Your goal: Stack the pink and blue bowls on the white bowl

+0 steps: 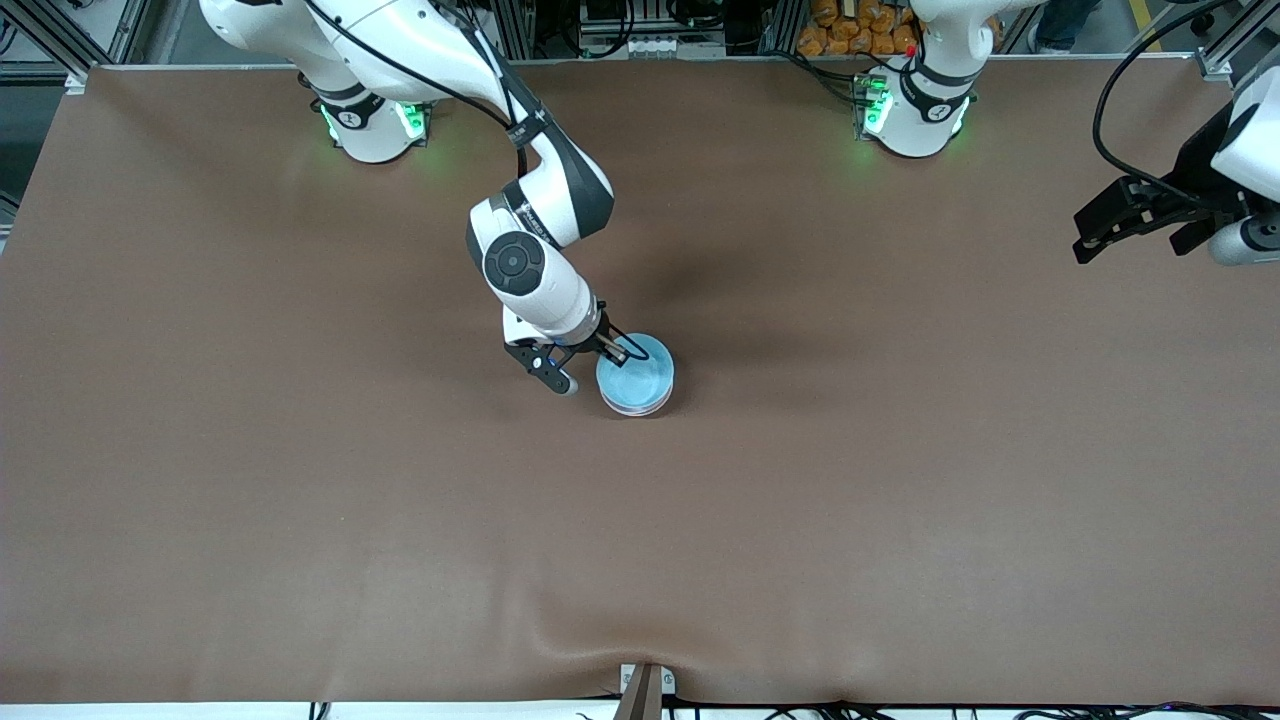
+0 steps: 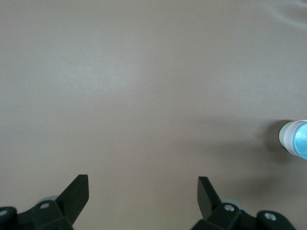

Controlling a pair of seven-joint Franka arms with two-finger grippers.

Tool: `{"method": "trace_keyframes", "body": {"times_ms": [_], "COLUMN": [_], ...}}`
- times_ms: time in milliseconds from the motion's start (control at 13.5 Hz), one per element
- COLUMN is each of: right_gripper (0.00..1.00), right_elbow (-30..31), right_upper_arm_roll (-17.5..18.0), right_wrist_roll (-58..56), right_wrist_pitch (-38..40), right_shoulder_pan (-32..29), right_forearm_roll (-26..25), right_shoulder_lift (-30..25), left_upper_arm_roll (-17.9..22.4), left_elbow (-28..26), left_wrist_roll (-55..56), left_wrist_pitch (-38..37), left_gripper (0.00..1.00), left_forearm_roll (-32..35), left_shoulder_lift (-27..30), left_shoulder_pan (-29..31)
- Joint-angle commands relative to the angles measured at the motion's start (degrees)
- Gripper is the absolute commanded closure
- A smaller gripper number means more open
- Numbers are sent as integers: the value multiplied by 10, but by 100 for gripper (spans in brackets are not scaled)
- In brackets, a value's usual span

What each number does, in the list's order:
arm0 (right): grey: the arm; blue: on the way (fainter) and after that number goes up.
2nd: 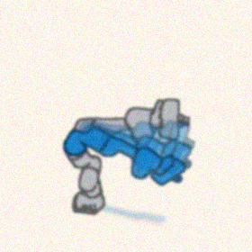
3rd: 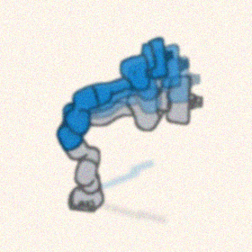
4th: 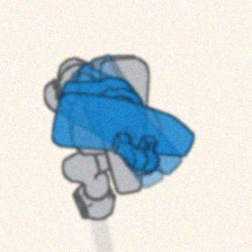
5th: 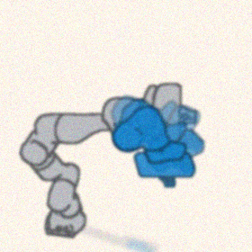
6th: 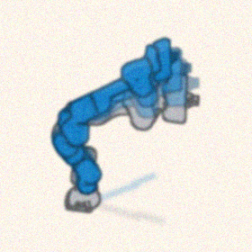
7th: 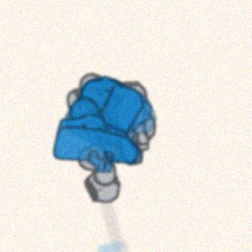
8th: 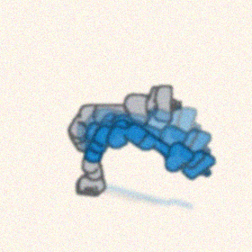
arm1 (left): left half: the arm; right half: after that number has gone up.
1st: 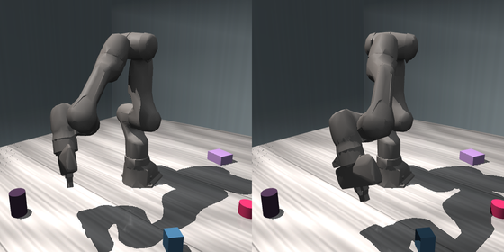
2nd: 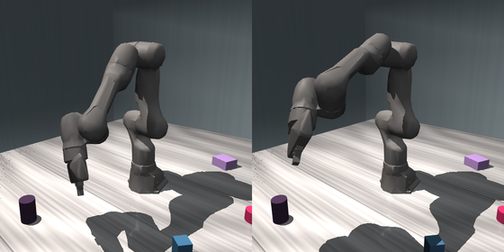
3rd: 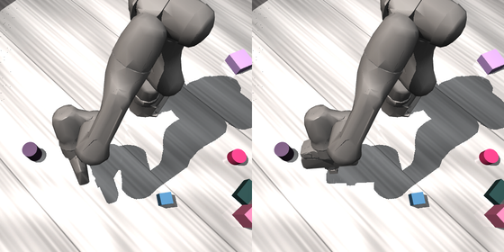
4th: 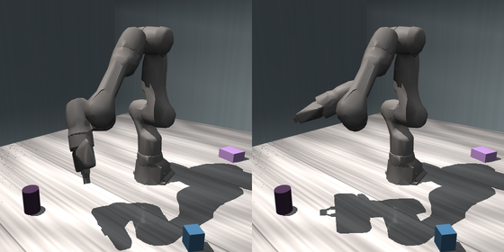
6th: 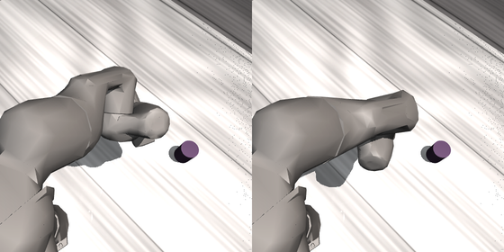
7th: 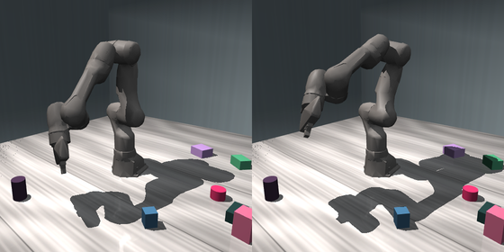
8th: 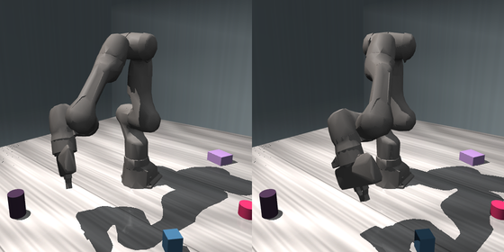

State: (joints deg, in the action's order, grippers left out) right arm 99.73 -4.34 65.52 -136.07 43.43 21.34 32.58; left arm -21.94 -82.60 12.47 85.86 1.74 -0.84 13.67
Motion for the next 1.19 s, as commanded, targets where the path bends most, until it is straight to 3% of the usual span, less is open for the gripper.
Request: {"method": "trace_keyframes", "body": {"times_ms": [0, 148, 296, 444, 593, 889, 1111], "right_gripper": [0, 0, 0, 0, 0, 0, 0], "right_elbow": [-20, -24, -28, -29, -25, -23, -13], "right_upper_arm_roll": [-8, -11, -30, -56, -85, -135, -139], "right_wrist_roll": [3, -1, -13, -76, -153, -321, -397], "right_wrist_pitch": [1, 17, 74, 132, 180, 265, 315], "right_shoulder_pan": [3, -5, -23, -36, -54, -111, -187], "right_forearm_roll": [6, 2, -7, -15, -15, -15, -15], "right_shoulder_lift": [5, -11, -46, -80, -106, -147, -179], "left_upper_arm_roll": [-1, 5, 40, 135, 177, 180, 181], "left_elbow": [-3, -3, -8, -17, -33, -34, -34], "left_wrist_roll": [-16, -34, -38, -56, -67, -59, -65], "left_wrist_pitch": [-12, -10, -10, -12, -11, -9, -9], "left_gripper": [0, 0, 0, 0, 0, 0, 0], "left_forearm_roll": [-2, -5, -7, -6, -6, -8, -11], "left_shoulder_lift": [14, 15, 22, 29, 42, 41, 40], "left_shoulder_pan": [4, 2, -29, -113, -148, -160, -156]}}
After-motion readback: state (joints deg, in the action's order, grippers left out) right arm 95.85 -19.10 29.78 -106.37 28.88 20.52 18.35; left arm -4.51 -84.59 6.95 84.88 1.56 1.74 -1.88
